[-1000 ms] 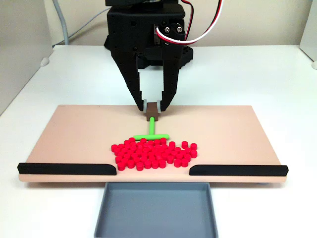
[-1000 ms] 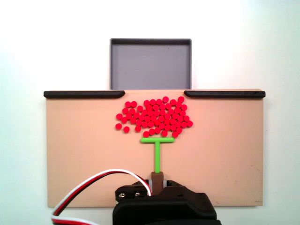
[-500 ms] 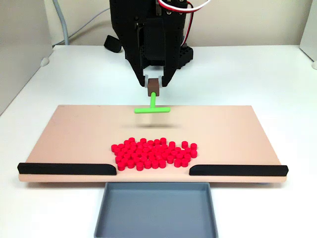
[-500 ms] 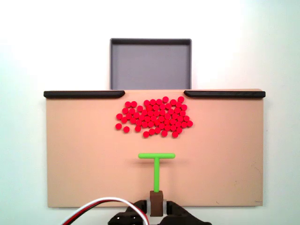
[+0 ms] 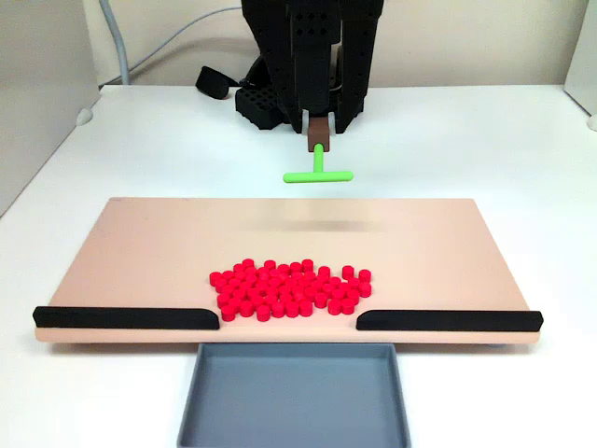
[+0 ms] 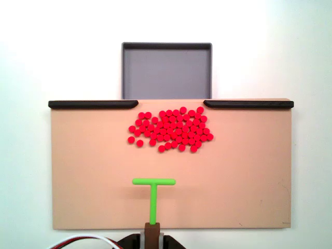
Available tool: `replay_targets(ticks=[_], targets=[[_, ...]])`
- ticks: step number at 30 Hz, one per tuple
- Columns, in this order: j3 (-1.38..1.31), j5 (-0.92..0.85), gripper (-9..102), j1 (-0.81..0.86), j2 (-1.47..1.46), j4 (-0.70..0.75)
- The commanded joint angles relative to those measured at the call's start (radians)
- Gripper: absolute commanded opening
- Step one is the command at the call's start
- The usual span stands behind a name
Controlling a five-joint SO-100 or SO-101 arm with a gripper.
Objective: Grasp a green tool by the dark brown handle.
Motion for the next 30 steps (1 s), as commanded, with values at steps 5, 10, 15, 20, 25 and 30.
replay_targets(ticks=[5, 10, 15, 20, 25, 30], targets=[[-0.031, 0.003, 0, -0.003, 0.031, -0.003], [-0.017, -0.009, 0, -0.005, 0.02, -0.003], [-0.02, -0.026, 0, 0.012, 0.011, -0.005], [-0.023, -0.083, 0, 0.032, 0.025, -0.005], [-0.014, -0.075, 0, 0.044, 0.023, -0.005], [-0.014, -0.067, 0, 0.043, 0.021, -0.005]])
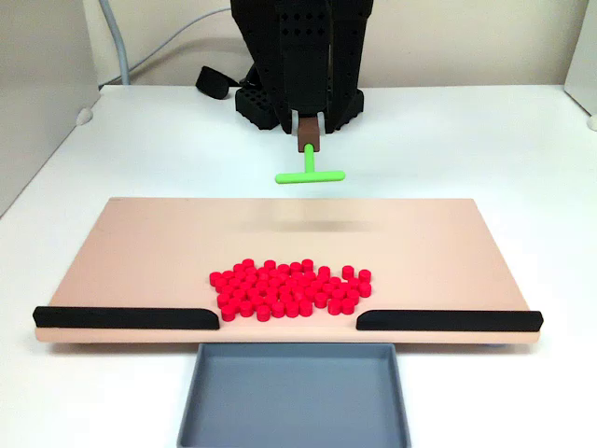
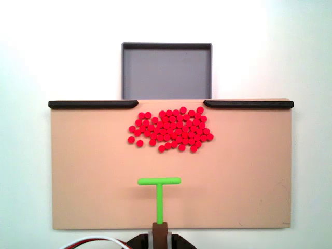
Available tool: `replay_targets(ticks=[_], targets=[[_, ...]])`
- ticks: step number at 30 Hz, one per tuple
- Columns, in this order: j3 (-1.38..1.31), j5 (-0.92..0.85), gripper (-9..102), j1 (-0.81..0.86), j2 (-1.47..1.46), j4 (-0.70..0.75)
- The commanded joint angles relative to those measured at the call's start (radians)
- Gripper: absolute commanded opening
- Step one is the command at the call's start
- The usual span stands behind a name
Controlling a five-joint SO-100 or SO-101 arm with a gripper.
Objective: Grasp a green tool by the dark brown handle.
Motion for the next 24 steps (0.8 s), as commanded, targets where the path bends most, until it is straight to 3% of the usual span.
replay_targets(ticks=[1, 24], targets=[[-0.014, 0.008, 0, 0.003, 0.025, -0.005], [-0.014, 0.057, 0, -0.044, 0.017, -0.003]])
